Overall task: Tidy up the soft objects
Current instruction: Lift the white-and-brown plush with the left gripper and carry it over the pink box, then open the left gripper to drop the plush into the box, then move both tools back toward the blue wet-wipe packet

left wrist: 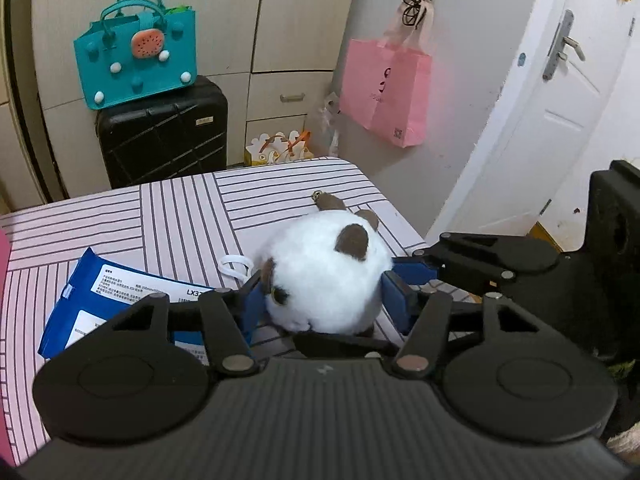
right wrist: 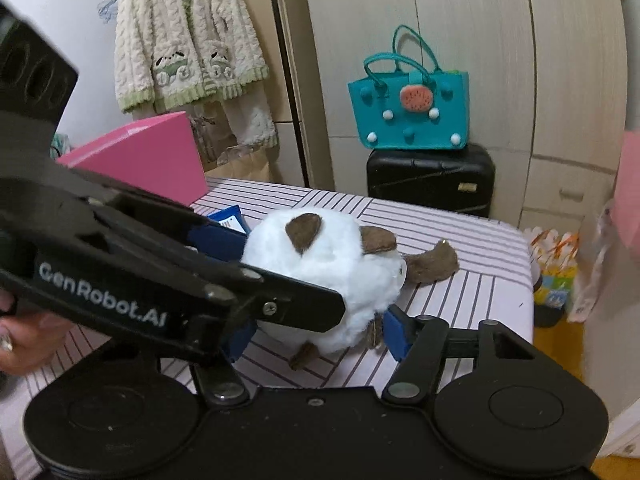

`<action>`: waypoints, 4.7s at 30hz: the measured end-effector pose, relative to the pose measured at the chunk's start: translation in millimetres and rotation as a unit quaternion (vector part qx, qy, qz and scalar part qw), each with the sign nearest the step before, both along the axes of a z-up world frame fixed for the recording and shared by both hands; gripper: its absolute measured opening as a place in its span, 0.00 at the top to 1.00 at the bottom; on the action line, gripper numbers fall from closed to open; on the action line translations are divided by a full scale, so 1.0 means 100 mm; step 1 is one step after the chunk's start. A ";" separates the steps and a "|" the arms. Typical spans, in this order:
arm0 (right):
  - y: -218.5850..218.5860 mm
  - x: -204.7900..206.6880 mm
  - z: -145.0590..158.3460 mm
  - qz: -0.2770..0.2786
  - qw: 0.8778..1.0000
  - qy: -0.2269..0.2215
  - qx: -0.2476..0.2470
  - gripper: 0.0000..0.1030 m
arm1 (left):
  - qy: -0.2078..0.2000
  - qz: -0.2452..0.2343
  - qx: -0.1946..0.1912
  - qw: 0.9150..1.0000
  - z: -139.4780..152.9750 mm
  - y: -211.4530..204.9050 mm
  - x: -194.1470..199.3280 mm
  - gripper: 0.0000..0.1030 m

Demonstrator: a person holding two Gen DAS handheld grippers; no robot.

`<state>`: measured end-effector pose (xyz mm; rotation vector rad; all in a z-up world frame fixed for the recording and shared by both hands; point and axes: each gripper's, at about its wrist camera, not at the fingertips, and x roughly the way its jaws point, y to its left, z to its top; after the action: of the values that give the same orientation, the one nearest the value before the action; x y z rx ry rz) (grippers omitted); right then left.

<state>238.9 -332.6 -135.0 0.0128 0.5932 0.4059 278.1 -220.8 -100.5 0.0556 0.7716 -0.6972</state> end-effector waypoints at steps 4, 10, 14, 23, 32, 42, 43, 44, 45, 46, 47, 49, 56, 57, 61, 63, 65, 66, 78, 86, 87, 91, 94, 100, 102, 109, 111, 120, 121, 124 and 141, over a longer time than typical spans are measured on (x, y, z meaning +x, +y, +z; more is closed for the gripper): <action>0.04 -0.10 0.03 -0.005 1.000 -0.007 -0.004 0.34 | -0.002 0.001 -0.003 1.000 0.02 0.03 -0.06 0.43; 0.08 -0.31 0.07 0.003 1.000 -0.015 -0.005 0.34 | -0.011 0.007 0.010 1.000 0.08 0.05 -0.27 0.43; 0.14 -0.49 0.14 0.009 1.000 -0.020 -0.013 0.34 | 0.012 0.003 -0.003 1.000 0.14 0.16 -0.37 0.43; 0.30 -0.81 0.27 0.024 1.000 0.003 -0.003 0.33 | 0.009 0.002 0.017 1.000 0.26 0.28 -0.78 0.43; 0.51 -1.23 0.41 0.051 0.999 0.003 -0.004 0.32 | 0.020 -0.012 0.018 1.000 0.40 0.54 -1.15 0.43; 0.91 -1.60 0.66 0.083 0.995 -0.016 -0.049 0.31 | 0.044 -0.024 0.007 0.999 0.54 0.96 -1.50 0.44; 0.95 -1.63 0.69 0.084 0.995 -0.020 -0.057 0.31 | 0.044 -0.026 0.006 0.999 0.56 1.00 -1.53 0.44; 1.01 -1.66 0.72 0.084 0.994 -0.026 -0.068 0.30 | 0.042 -0.028 0.005 0.999 0.59 1.04 -1.55 0.44; 1.06 -1.69 0.76 0.083 0.993 -0.033 -0.076 0.30 | 0.041 -0.031 0.003 0.999 0.61 1.07 -1.58 0.44; 1.10 -1.71 0.79 0.084 0.993 -0.037 -0.081 0.30 | 0.042 -0.033 0.001 0.999 0.64 1.12 -1.59 0.44; 1.14 -1.72 0.83 0.085 0.992 -0.041 -0.084 0.30 | 0.041 -0.034 -0.001 0.999 0.67 1.15 -1.62 0.44; 1.22 -1.75 0.90 0.089 0.991 -0.048 -0.087 0.30 | 0.034 -0.033 -0.002 0.999 0.72 1.24 -1.65 0.44; 1.55 -1.80 1.12 0.111 0.986 -0.073 -0.097 0.29 | 0.020 -0.029 -0.008 0.999 0.94 1.60 -1.74 0.44; 1.59 -1.80 1.14 0.112 0.986 -0.079 -0.096 0.28 | 0.017 -0.028 -0.008 0.999 0.98 1.65 -1.76 0.44; 1.77 -1.71 1.25 0.109 0.984 -0.108 -0.095 0.27 | -0.003 -0.013 -0.020 1.000 1.09 1.84 -1.77 0.44; 1.87 -1.66 1.29 0.111 0.983 -0.117 -0.090 0.27 | -0.023 -0.002 -0.031 0.999 1.13 1.96 -1.78 0.44; 1.98 -1.62 1.33 0.116 0.982 -0.122 -0.086 0.27 | -0.035 0.009 -0.040 0.999 1.17 2.08 -1.78 0.44; 2.03 -1.59 1.35 0.119 0.981 -0.125 -0.085 0.27 | -0.038 0.014 -0.043 0.998 1.18 2.14 -1.77 0.44; 2.63 -1.02 1.52 0.180 0.978 -0.101 -0.016 0.27 | -0.032 0.086 -0.047 0.995 1.38 2.84 -1.47 0.41; 2.94 -0.39 1.31 0.212 0.976 -0.009 0.045 0.27 | 0.021 0.155 -0.056 0.986 1.24 3.28 -0.95 0.41; 2.97 -0.32 1.28 0.214 0.975 0.008 0.052 0.27 | 0.030 0.164 -0.055 0.985 1.20 3.32 -0.88 0.41; 3.04 -0.13 1.14 0.219 0.973 0.050 0.057 0.27 | 0.068 0.182 -0.050 0.980 1.04 3.45 -0.64 0.41; 3.08 -0.07 1.07 0.225 0.970 0.072 0.055 0.27 | 0.091 0.191 -0.056 0.976 0.92 3.54 -0.53 0.41; 3.19 -0.01 1.02 0.231 0.970 0.076 0.026 0.27 | 0.098 0.203 -0.042 0.973 0.83 3.51 -0.51 0.35; 3.20 0.02 1.01 0.232 0.969 0.083 0.019 0.27 | 0.093 0.199 -0.032 0.975 0.84 3.47 -0.52 0.31; 3.02 -0.10 1.16 0.227 0.972 0.067 0.007 0.26 | 0.041 0.229 -0.007 0.972 0.97 3.48 -0.69 0.27; 2.95 -0.19 1.24 0.225 0.973 0.059 0.004 0.26 | 0.029 0.230 0.000 0.973 1.03 3.47 -0.75 0.27; 2.61 -0.62 1.64 0.203 0.977 0.067 -0.004 0.26 | 0.000 0.202 0.036 0.979 1.38 3.32 -1.10 0.27; 2.58 -0.68 1.68 0.202 0.977 0.069 -0.006 0.26 | -0.001 0.196 0.039 0.980 1.43 3.29 -1.15 0.27; 2.48 -0.83 1.76 0.203 0.976 0.080 -0.013 0.26 | -0.004 0.171 0.046 0.984 1.56 3.22 -1.31 0.27; 1.93 -1.60 1.71 0.167 0.978 0.115 -0.042 0.26 | 0.021 0.052 0.100 0.993 1.41 2.76 -2.01 0.21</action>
<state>78.9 -139.9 35.9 -0.1231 0.8448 0.7108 77.4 55.4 40.2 0.1831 0.8771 -0.5224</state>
